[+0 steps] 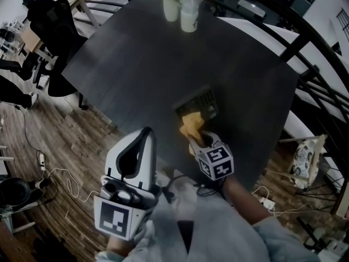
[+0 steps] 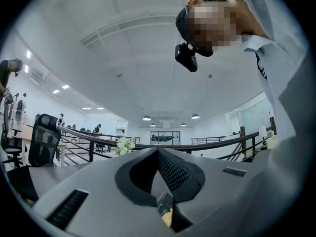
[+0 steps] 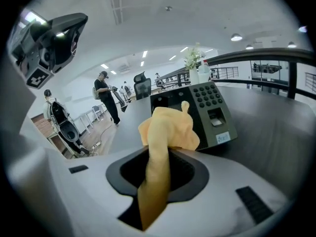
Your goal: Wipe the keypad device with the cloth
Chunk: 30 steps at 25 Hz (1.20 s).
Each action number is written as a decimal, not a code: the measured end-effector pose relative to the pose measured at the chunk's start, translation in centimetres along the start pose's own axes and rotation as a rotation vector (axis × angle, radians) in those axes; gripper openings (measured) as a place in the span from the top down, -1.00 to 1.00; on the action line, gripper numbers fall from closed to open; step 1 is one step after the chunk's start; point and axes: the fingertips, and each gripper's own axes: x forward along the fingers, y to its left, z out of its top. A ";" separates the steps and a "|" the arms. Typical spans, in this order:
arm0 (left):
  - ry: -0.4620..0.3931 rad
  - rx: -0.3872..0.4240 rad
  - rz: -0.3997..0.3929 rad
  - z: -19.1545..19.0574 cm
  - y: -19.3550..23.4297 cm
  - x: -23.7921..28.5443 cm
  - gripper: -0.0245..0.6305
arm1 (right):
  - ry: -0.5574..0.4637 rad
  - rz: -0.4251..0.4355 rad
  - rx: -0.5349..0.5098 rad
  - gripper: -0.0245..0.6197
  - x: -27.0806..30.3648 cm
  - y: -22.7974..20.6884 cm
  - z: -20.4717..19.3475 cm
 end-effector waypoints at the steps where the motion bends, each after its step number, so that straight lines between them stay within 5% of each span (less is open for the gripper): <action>1: 0.001 0.000 0.001 0.0 0.0 -0.1 0.88 | 0.001 0.016 -0.016 0.61 0.0 0.4 0.2; 17: 0.007 -0.002 0.042 -0.2 1.0 -1.7 0.88 | -0.139 0.104 -0.378 0.61 -0.2 5.2 11.3; 30: 0.018 0.010 0.058 -0.3 0.8 -2.3 0.88 | -0.043 0.107 -0.416 0.61 2.5 4.4 11.3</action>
